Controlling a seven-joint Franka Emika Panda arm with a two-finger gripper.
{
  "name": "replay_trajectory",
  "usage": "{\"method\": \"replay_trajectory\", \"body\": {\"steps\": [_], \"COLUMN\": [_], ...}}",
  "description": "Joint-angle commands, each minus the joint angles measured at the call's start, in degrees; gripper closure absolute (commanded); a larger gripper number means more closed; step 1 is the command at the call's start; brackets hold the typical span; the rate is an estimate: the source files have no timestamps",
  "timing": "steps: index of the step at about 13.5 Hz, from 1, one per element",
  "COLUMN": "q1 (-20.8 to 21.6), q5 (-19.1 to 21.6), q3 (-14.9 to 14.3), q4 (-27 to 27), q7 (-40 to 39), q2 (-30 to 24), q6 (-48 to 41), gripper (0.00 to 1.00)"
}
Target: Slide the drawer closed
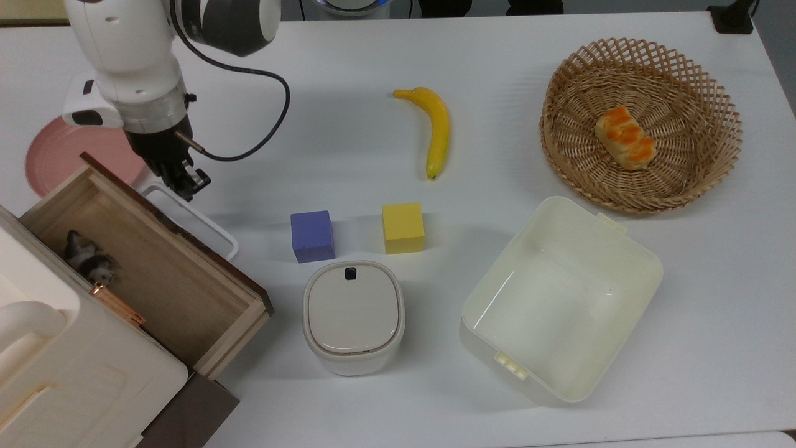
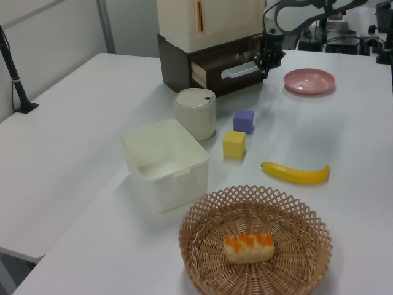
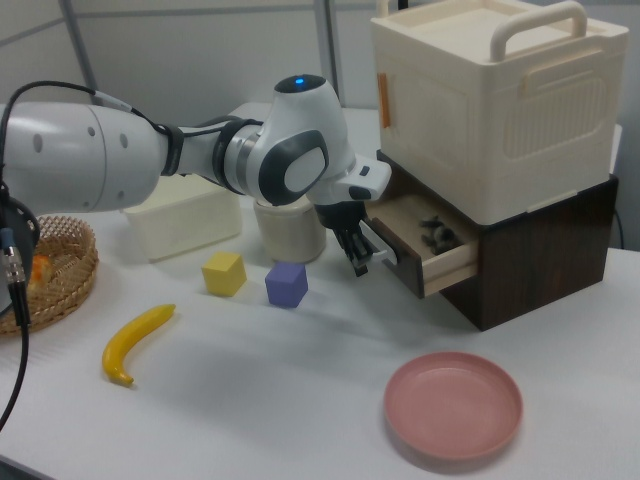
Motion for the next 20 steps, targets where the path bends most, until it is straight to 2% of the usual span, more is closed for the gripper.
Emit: {"method": "replay_trajectory", "body": {"steps": [1, 4, 8, 10, 12, 16, 18, 20], "q1": [-0.7, -1.5, -2.7, -2.7, -2.7, -2.7, -2.8, -2.3], "q5": [-3.4, -3.7, -5.5, -5.5, -5.6, -5.7, -5.9, -5.9], "q3": [-0.7, -1.0, -1.0, -2.3, -2.7, -2.6, -2.4, -1.3], "q4": [1.2, 3.0, 9.9, 11.2, 13.4, 13.2, 12.5, 8.8], "q7": [5.2, 5.7, 5.7, 5.6, 5.6, 4.3, 1.5, -4.2], "q2": [3.2, 4.6, 9.1, 11.2, 13.3, 12.9, 10.6, 6.4], "q6": [8.0, 11.5, 13.1, 18.2, 19.0, 18.9, 18.8, 17.4], "gripper": [1.0, 1.0, 1.0, 1.0, 1.0, 1.0, 1.0, 1.0]}}
